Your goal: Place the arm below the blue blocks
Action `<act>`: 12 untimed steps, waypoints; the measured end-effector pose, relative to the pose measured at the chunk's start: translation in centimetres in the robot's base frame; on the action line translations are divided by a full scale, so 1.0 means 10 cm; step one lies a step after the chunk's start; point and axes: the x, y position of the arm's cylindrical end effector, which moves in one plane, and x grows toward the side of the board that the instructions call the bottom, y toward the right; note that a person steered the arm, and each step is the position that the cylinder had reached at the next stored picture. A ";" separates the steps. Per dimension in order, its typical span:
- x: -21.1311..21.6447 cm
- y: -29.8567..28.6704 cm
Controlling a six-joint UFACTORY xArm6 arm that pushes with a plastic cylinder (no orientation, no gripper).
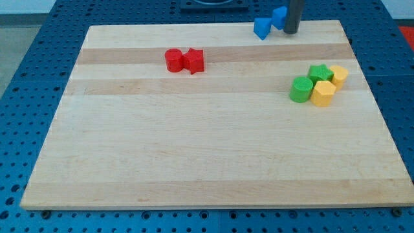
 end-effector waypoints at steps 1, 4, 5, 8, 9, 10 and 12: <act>0.09 0.42; -0.41 1.45; -0.41 1.45; 0.45 0.52; 0.57 -0.22; 0.57 -0.46; 0.57 0.01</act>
